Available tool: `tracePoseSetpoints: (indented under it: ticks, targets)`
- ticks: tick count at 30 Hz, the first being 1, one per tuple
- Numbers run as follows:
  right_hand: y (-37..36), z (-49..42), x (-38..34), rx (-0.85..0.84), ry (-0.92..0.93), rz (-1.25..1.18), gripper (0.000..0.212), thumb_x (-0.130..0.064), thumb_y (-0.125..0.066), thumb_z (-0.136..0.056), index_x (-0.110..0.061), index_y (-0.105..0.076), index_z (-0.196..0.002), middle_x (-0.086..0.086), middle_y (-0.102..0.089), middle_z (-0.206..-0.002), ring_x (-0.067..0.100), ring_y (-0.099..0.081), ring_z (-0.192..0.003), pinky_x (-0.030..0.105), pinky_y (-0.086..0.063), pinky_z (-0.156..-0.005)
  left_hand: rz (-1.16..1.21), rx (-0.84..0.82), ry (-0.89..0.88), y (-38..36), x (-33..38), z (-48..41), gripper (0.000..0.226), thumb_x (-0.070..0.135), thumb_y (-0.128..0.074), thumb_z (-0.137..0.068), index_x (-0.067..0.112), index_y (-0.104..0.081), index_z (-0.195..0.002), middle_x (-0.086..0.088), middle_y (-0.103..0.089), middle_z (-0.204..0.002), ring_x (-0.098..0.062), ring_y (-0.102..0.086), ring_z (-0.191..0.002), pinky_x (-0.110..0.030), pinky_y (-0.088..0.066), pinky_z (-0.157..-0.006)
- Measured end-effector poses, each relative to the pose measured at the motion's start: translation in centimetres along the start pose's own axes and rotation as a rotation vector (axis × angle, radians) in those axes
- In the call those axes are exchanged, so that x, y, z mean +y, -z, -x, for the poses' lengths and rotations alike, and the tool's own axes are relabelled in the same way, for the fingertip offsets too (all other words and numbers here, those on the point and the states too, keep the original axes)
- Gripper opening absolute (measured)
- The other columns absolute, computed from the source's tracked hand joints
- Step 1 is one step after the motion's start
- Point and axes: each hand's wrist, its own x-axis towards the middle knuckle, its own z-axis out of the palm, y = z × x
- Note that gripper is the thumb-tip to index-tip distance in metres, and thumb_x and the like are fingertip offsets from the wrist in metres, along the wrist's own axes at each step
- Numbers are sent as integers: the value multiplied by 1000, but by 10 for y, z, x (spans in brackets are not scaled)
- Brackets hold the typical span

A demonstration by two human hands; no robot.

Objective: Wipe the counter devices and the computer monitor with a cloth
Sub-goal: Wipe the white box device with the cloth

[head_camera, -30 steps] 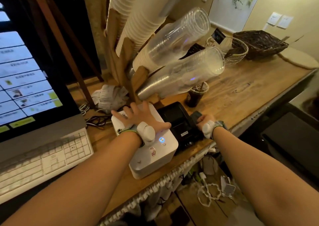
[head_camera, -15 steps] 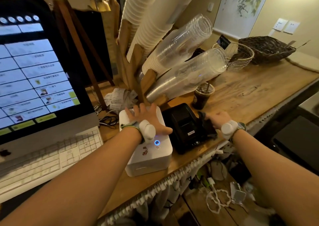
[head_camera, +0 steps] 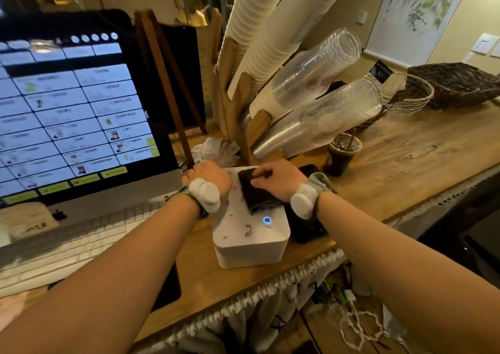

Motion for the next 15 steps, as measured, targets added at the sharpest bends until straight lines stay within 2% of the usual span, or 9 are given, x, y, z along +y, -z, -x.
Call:
tracePoseSetpoints:
  ticks: [2,4,5,6,8,10,12,15]
  targets:
    - [-10,-4,-6,30,58,171,33,-32,-68,-89,-24,-69,-120,-2,-68,-114,13,-63,-98,22,-48,-85,95,-219,-78,10,-17,2,47,38,-64,-80,9,-58,-116,-12,-64,-112,-30,-62,-98,-39,-52,-88]
    - [-11,-10,-6,22,104,250,35,-30,-67,-90,-22,-67,-124,1,-65,-117,17,-61,-102,23,-45,-86,178,-433,-196,16,-26,8,49,35,-77,-73,21,-62,-118,-2,-69,-111,-23,-64,-99,-37,-53,-91]
    - [-13,-15,-8,17,122,261,35,-30,-66,-91,-22,-66,-125,2,-64,-118,18,-61,-102,24,-46,-87,198,-473,-235,18,-31,11,53,33,-81,-72,25,-61,-120,1,-69,-111,-20,-64,-101,-36,-52,-92]
    - [-17,-20,-10,31,122,256,35,-30,-65,-92,-22,-66,-126,4,-64,-117,20,-61,-102,26,-48,-88,215,-478,-267,20,-34,14,55,32,-84,-71,28,-59,-120,5,-68,-109,-18,-64,-100,-32,-53,-88]
    - [-23,-29,-14,81,82,222,34,-29,-63,-93,-22,-66,-126,6,-65,-116,22,-62,-101,30,-50,-90,294,-464,-279,20,-36,17,53,29,-86,-71,33,-57,-114,10,-67,-100,-12,-65,-90,-22,-53,-70]
    - [-31,-33,-22,43,112,199,35,-29,-62,-93,-19,-64,-127,6,-61,-122,23,-61,-104,30,-50,-94,348,-465,-267,18,-40,16,54,26,-87,-70,34,-55,-113,11,-67,-97,-11,-65,-86,-18,-51,-58]
    - [-38,-28,-32,-92,235,210,38,-28,-63,-92,-20,-62,-130,3,-54,-127,19,-58,-105,31,-48,-99,341,-444,-243,17,-42,17,52,25,-86,-69,30,-58,-113,2,-70,-101,-17,-68,-86,-21,-54,-59]
    - [-30,-21,-34,-256,384,256,38,-26,-66,-90,-25,-65,-127,-2,-53,-123,11,-53,-97,26,-48,-94,249,-436,-148,16,-45,16,38,27,-81,-72,15,-67,-105,-13,-73,-102,-22,-68,-76,-24,-52,-55]
